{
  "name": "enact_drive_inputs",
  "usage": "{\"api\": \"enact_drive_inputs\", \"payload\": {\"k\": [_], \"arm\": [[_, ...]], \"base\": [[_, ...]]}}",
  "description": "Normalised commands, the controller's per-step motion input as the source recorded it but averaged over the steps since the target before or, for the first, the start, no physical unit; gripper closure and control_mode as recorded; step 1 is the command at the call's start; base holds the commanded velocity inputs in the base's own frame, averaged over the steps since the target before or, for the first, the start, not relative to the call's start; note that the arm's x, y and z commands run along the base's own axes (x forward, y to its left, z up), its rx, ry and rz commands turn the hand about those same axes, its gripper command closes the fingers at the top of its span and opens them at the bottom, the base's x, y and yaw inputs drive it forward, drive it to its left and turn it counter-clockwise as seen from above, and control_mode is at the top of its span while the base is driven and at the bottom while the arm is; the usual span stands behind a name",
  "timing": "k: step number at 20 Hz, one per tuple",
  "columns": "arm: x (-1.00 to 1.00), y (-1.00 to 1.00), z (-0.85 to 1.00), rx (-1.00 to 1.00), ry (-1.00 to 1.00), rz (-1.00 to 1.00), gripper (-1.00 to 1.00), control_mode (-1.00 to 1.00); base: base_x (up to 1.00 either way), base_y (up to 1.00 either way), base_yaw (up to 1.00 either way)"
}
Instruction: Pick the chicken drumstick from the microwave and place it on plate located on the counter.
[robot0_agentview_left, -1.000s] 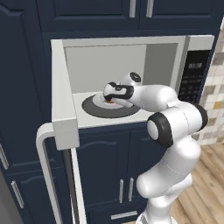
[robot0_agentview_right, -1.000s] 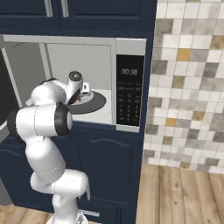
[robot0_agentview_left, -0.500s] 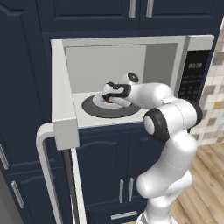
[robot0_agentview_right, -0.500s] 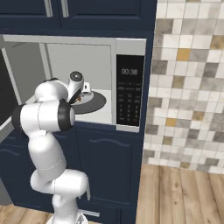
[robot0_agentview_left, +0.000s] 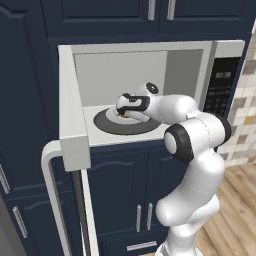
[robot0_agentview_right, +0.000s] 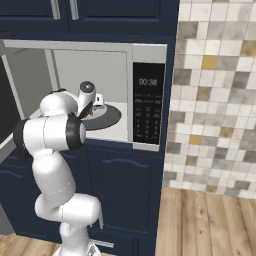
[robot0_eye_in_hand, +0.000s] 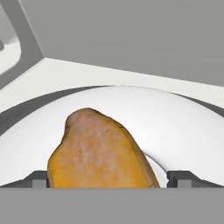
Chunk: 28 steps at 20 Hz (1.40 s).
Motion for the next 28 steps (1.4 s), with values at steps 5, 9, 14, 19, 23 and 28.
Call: {"api": "enact_drive_inputs", "payload": {"k": [5, 9, 14, 19, 23, 28], "arm": [[0.0, 0.0, 0.0, 0.0, 0.0, 0.0, 1.0, -1.0], [0.0, 0.0, 0.0, 0.0, 0.0, 0.0, 1.0, -1.0], [0.0, 0.0, 0.0, 0.0, 0.0, 0.0, 1.0, -1.0], [-0.07, -0.12, 0.0, 0.0, 0.0, 0.0, 1.0, -1.0], [-0.48, -0.26, 0.26, 0.0, 0.0, -0.12, 1.0, -1.0], [-0.51, -0.25, 0.41, 0.0, 0.06, -0.3, 1.0, -1.0]], "base": [[0.0, 0.0, 0.0], [0.0, 0.0, 0.0], [0.0, 0.0, 0.0], [0.0, 0.0, 0.0], [0.0, 0.0, 0.0], [0.0, 0.0, 0.0]]}}
